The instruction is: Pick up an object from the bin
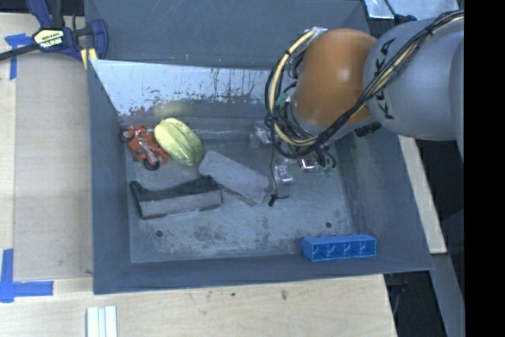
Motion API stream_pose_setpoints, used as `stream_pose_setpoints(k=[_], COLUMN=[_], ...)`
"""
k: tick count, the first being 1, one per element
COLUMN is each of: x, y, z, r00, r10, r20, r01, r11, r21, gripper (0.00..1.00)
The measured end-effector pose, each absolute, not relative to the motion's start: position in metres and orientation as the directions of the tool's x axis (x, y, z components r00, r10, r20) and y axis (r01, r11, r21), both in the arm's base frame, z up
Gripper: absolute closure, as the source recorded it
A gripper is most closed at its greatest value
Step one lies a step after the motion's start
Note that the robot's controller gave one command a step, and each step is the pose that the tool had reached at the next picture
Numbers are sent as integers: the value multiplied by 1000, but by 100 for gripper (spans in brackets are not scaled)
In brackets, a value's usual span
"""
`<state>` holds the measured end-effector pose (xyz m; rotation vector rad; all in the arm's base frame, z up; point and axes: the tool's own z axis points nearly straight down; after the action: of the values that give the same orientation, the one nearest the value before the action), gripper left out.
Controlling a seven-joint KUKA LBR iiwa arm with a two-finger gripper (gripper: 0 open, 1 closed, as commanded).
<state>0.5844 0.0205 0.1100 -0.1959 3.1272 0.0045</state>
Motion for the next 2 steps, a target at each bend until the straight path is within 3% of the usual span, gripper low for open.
stream_pose_setpoints(k=[1, 2], x=[582, 571], y=[25, 56], z=[95, 71], r00=[-991, -999], r10=[-135, 43], r20=[-4, -12], r01=[-135, 43], r11=[991, 999], r21=[-2, 4], gripper=[0, 100])
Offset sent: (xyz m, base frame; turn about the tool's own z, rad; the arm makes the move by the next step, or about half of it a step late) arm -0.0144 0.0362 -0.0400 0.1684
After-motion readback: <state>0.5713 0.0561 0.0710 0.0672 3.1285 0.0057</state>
